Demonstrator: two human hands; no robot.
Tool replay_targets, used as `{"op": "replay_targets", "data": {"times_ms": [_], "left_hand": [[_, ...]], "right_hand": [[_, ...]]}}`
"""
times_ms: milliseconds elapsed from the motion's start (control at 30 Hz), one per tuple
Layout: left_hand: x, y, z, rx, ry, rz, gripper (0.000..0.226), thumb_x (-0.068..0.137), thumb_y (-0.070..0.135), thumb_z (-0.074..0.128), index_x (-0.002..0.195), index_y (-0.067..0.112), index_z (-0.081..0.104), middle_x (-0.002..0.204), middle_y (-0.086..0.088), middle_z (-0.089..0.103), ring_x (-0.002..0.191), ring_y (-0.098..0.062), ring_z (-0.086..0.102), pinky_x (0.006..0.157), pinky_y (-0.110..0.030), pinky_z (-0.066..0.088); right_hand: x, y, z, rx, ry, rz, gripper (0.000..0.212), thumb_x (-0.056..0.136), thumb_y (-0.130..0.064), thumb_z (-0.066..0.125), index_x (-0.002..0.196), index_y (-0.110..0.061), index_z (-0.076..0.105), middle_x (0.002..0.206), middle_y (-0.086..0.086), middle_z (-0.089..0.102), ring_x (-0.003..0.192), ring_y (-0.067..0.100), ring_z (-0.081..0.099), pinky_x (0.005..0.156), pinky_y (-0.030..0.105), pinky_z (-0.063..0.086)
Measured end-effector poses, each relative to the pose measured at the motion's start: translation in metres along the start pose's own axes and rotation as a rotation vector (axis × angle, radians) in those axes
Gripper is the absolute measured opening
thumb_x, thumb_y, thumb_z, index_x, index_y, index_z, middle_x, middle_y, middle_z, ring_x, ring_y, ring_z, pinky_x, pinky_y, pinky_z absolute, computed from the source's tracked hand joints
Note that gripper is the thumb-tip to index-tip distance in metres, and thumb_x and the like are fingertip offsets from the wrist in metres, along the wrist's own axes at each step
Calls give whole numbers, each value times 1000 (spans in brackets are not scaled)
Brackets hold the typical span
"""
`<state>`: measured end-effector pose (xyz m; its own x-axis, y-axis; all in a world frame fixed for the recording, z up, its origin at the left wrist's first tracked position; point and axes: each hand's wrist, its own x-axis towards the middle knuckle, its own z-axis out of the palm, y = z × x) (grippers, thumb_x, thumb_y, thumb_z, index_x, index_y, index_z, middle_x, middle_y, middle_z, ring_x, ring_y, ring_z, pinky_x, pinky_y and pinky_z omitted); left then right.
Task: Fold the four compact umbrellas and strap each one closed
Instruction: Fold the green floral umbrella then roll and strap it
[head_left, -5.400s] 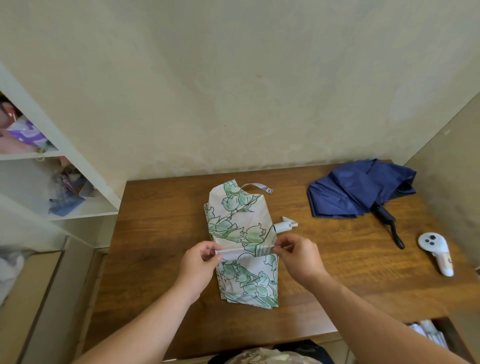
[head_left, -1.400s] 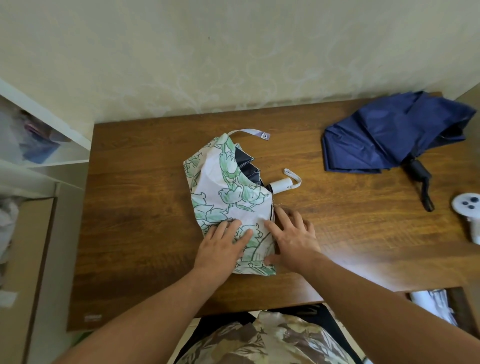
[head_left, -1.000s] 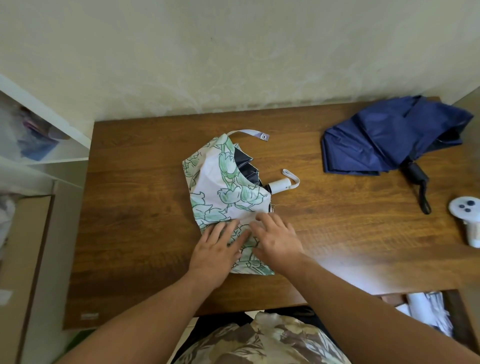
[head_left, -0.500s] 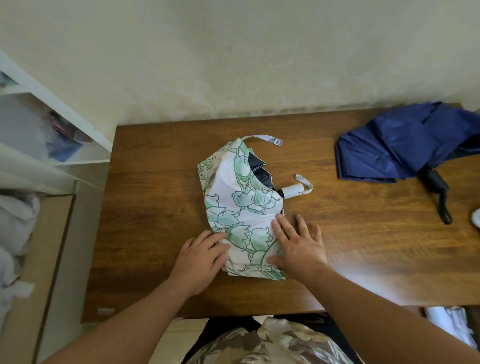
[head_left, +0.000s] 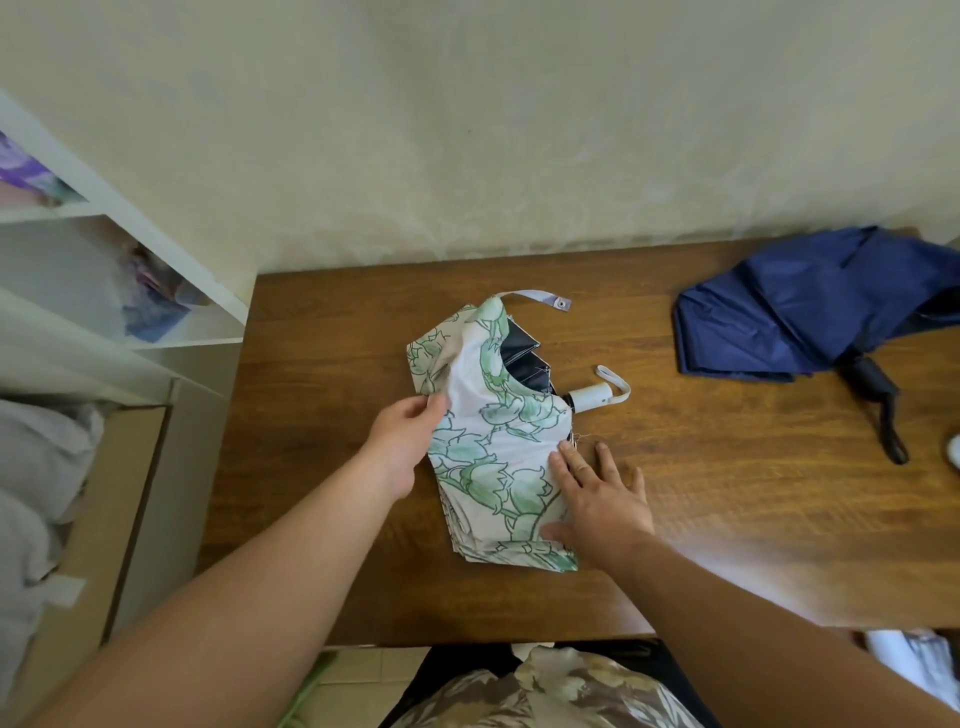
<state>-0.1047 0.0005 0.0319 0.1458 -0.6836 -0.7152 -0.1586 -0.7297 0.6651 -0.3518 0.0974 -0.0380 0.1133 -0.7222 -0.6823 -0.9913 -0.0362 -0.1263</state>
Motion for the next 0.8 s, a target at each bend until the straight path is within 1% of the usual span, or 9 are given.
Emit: {"op": "replay_targets", "data": {"times_ms": [133,200,267,333,400,500,600,667,800], "left_hand": [[-17,-16,-5,-105,-48,-37,10,97,39,74,103,32,71,115,4,76,118,-20,61,107,-43,43],[-24,-24,-8,-145,-73,-40,14,98,38,73,109,31,70,113,6,78,118,-19,63,105,-43,41],[-28,-29,-11,-147,-89,-28,26,99,41,71,124,35,66,122,7,75,121,-18,62,105,-44,41],[-32,-32,-12,-120,-89,2,44,99,42,71,141,35,60,135,7,68,129,-20,58,111,-46,42],[-34,-34,-12,-80,-76,36,46,99,43,71,143,31,61,138,6,65,131,-21,57,117,-51,41],[-36,-35,-12,-40,-64,78,33,100,38,69,131,26,69,125,5,72,121,-19,63,112,-49,48],[-40,-33,-10,-20,-45,132,16,101,26,70,117,25,74,117,4,75,112,-18,67,103,-42,54],[-42,-32,-9,-28,-37,160,14,102,18,69,115,22,73,114,2,75,108,-17,69,95,-35,56],[-43,-32,-12,-44,-51,176,52,103,7,65,149,28,56,130,-3,69,115,-18,67,106,-41,54]], "right_hand": [[-5,1,-10,353,66,-3,81,96,-52,62,163,-43,17,167,-30,-6,158,23,-18,125,66,4],[-9,6,-18,532,116,10,60,99,-40,63,154,-43,41,163,-31,20,160,21,6,125,57,26],[-16,12,-29,692,212,54,44,100,-28,63,143,-37,58,145,-26,50,139,16,51,103,35,52],[-26,15,-43,785,339,99,32,98,-21,63,127,-32,70,120,-18,69,107,10,68,81,22,53],[-34,12,-62,809,437,129,25,97,-21,62,118,-28,74,105,-16,70,95,7,67,73,20,47],[-42,-3,-95,899,488,84,27,97,-24,65,122,-34,70,112,-14,69,83,1,63,71,24,51],[-46,-25,-130,1040,446,-47,44,93,-16,73,128,-39,62,114,-27,59,96,-1,63,78,19,52],[-44,-37,-145,1134,389,-126,51,90,-8,77,131,-33,60,112,-24,59,91,-2,65,68,10,50],[-38,-49,-158,1202,318,-77,23,92,-2,74,112,-13,68,103,-2,75,93,15,74,84,31,63]]}}
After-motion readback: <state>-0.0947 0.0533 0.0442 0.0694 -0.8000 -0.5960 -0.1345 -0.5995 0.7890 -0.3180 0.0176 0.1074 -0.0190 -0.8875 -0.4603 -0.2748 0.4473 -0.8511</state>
